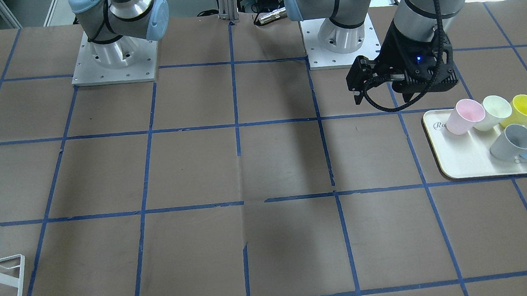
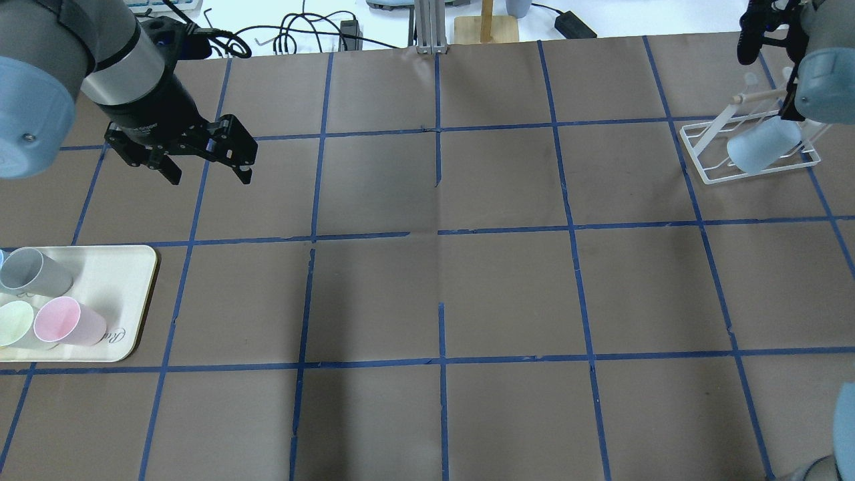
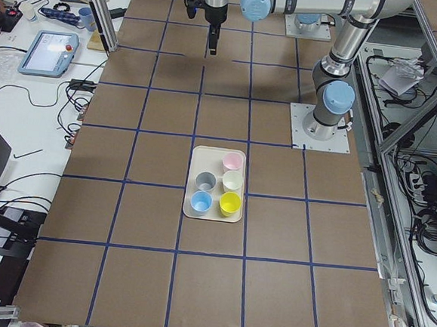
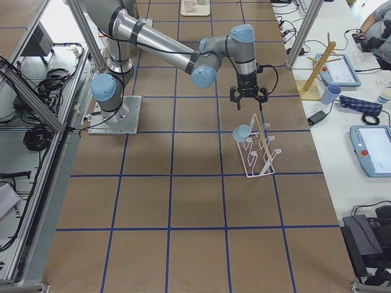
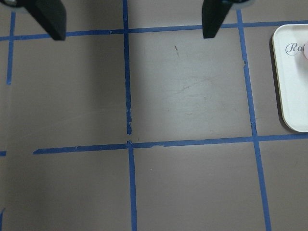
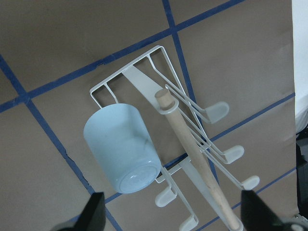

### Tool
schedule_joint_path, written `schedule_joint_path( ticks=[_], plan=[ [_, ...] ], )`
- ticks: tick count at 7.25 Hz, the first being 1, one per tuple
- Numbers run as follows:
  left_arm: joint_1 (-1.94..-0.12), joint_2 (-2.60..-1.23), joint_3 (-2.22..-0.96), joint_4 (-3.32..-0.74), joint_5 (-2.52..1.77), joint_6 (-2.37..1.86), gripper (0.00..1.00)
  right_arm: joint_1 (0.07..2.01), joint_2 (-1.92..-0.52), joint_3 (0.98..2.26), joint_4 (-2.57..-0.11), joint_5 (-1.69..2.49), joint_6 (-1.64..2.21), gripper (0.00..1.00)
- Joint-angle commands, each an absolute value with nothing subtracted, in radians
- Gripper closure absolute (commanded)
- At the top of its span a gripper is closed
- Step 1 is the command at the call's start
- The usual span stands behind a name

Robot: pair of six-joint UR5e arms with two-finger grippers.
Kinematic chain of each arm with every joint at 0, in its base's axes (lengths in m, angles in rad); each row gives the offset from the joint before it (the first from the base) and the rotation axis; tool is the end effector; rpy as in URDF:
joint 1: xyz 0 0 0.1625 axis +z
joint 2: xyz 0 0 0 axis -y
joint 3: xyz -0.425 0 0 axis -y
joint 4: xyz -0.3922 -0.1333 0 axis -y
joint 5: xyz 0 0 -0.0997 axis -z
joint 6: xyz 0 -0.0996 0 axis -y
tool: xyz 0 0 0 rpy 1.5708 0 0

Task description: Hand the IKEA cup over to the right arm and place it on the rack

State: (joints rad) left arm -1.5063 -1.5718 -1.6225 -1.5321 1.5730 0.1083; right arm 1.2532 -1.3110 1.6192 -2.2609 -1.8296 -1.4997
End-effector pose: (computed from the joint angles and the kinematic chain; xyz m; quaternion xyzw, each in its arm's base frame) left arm -0.1012 -0.4979 0.4659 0.0219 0.9997 0.0071 0.0005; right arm -0.0885 -0.6144 0.4021 0.5222 -0.8221 0.0158 0.2263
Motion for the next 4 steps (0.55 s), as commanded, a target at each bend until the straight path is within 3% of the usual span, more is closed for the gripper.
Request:
schedule_joint_path(
  ticks=[1,4],
  plan=[
    [-1.525,-1.571,-1.618,-1.534,1.572,0.107,0.0,1.326,-1.368,1.62,-2.179,-1.778,-1.264,0.0],
    [-1.532,-1.559,-1.617,-1.536,1.583,0.121,0.0,1.539,-1.486,1.595,-1.9,-1.72,-0.665,0.0]
  ],
)
